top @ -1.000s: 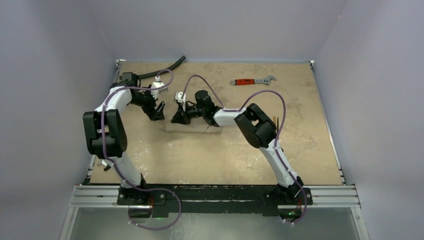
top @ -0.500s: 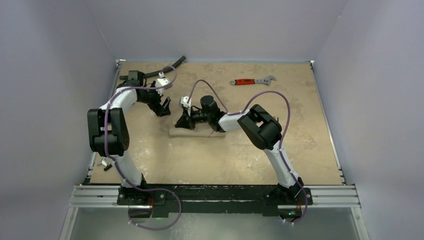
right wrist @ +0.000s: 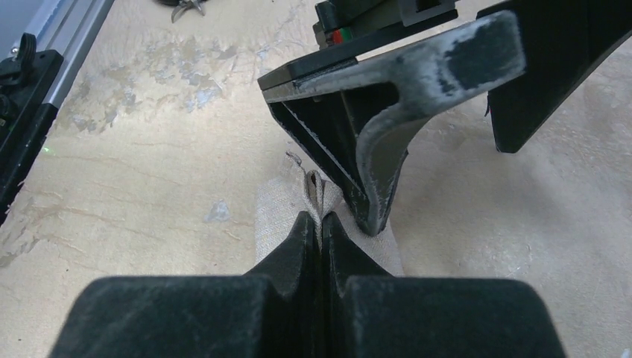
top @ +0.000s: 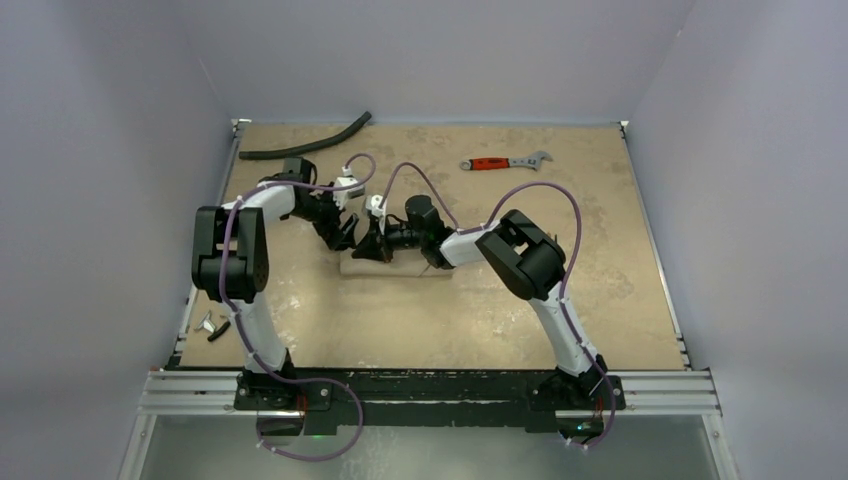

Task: Fold the napkin into a case and place the utensils inside
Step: Fold the 2/3-rectangle-folded napkin at the center of the board.

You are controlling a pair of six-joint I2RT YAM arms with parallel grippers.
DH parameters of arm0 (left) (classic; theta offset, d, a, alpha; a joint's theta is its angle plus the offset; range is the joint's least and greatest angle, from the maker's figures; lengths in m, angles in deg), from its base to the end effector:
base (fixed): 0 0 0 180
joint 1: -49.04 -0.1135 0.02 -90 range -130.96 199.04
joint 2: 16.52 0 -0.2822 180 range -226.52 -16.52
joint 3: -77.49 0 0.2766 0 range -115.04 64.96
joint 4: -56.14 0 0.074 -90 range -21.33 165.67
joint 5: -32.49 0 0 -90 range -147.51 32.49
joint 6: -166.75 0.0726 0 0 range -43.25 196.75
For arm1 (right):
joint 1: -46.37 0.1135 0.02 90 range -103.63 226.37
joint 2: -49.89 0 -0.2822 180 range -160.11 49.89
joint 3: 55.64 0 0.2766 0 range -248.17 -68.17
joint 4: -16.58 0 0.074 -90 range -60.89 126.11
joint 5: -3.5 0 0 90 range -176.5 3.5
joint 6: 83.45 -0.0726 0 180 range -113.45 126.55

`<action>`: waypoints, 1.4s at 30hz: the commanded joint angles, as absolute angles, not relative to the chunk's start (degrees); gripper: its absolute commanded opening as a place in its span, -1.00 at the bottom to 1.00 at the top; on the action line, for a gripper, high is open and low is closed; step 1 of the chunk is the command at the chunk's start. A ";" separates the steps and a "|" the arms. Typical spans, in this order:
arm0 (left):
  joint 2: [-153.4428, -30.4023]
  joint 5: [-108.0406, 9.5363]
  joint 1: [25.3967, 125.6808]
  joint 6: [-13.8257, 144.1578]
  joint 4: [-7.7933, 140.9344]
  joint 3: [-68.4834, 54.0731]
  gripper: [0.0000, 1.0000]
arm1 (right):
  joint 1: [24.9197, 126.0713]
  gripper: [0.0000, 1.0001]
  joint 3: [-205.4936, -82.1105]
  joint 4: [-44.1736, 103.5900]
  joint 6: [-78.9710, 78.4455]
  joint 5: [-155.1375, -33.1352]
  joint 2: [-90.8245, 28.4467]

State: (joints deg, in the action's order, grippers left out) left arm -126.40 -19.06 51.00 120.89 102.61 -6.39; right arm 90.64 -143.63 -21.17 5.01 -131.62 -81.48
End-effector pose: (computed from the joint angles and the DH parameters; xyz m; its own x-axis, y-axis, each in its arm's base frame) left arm 0.4022 -0.0589 0.1328 -0.5349 0.5640 -0.6291 0.8172 0.5344 -0.2158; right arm 0.3452 0.4083 0.1230 -0.0970 -0.0681 -0.9929 -0.9952 0.0149 0.0962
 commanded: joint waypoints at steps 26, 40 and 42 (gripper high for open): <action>-124.56 -10.33 46.70 123.24 111.65 -12.73 0.97 | 89.32 -1.00 -134.50 -33.70 6.17 -131.71 -78.83; -129.60 -7.92 52.86 125.10 112.91 -11.94 0.97 | 89.33 -1.00 -130.49 -40.73 9.20 -132.92 -78.48; -129.42 -7.27 53.06 126.09 114.76 -12.20 0.97 | 89.38 -1.00 -130.12 -41.20 8.51 -131.65 -78.54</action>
